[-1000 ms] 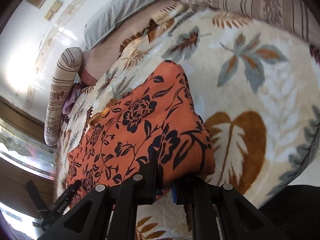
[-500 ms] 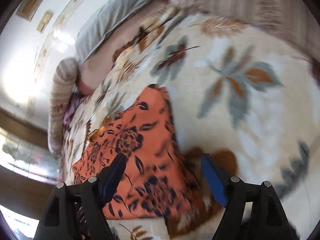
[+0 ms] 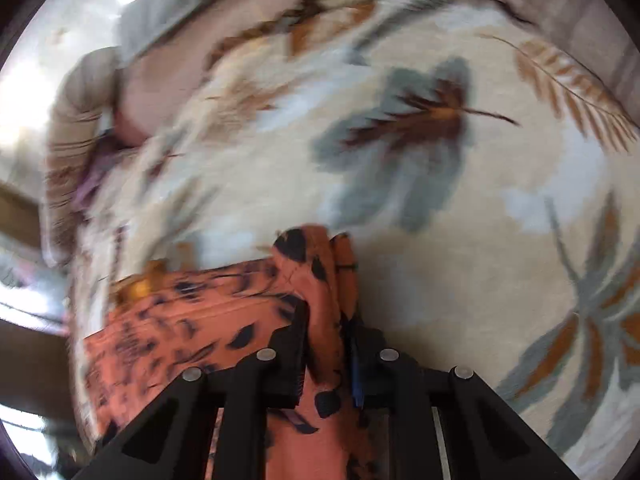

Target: Fold small clothes

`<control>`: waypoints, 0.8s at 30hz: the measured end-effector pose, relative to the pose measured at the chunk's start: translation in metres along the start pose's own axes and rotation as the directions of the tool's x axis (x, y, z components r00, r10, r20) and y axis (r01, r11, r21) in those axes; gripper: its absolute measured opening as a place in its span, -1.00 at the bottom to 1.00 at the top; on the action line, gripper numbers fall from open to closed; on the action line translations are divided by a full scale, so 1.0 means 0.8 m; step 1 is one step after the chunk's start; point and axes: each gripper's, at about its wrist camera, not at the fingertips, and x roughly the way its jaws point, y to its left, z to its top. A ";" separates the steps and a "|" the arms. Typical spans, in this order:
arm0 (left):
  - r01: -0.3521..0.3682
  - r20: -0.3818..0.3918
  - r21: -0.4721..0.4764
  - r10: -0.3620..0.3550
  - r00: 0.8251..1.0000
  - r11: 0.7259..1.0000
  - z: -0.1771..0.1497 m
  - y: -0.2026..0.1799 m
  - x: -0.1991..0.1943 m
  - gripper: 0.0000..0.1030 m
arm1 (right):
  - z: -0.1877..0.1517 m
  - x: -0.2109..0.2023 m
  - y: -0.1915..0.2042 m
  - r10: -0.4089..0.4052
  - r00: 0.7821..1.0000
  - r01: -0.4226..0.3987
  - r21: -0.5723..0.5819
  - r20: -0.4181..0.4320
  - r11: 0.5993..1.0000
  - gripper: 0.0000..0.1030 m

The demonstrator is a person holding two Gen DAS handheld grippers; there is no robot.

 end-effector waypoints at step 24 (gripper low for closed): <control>-0.101 -0.134 -0.212 0.074 0.988 0.972 -0.042 0.097 -0.045 0.62 | -0.176 -0.090 0.028 0.257 0.957 -0.259 -0.001 0.131 0.966 0.53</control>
